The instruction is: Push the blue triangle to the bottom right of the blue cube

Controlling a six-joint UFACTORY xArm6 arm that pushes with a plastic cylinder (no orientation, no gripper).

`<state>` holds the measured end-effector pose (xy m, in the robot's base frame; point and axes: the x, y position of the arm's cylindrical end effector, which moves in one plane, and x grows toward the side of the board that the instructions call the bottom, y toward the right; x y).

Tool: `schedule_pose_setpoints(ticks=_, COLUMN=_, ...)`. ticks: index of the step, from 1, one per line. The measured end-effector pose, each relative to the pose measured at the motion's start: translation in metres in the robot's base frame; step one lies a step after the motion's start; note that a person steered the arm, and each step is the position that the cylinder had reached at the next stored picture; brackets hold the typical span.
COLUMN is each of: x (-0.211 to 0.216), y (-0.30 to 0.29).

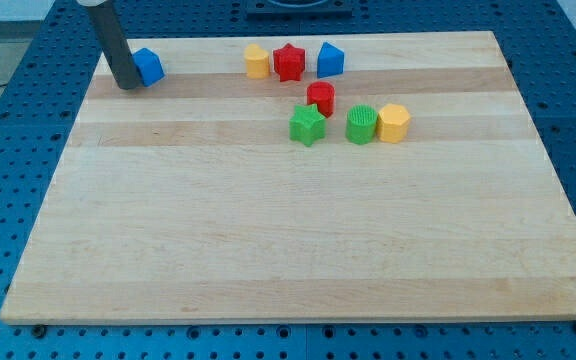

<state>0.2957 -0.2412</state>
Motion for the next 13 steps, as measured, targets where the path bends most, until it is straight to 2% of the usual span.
schedule_pose_setpoints(ticks=1, x=0.008, y=0.097)
schedule_pose_setpoints(ticks=2, x=-0.019, y=0.204)
schedule_pose_setpoints(ticks=3, x=-0.019, y=0.281)
schedule_pose_setpoints(ticks=4, x=-0.014, y=0.307)
schedule_pose_setpoints(ticks=5, x=-0.016, y=0.367)
schedule_pose_setpoints(ticks=6, x=-0.053, y=0.410)
schedule_pose_setpoints(ticks=7, x=-0.056, y=0.349)
schedule_pose_setpoints(ticks=8, x=-0.016, y=0.274)
schedule_pose_setpoints(ticks=9, x=0.000, y=0.218)
schedule_pose_setpoints(ticks=10, x=0.021, y=0.178)
schedule_pose_setpoints(ticks=11, x=0.041, y=0.184)
schedule_pose_setpoints(ticks=12, x=0.043, y=0.105)
schedule_pose_setpoints(ticks=13, x=0.033, y=0.082)
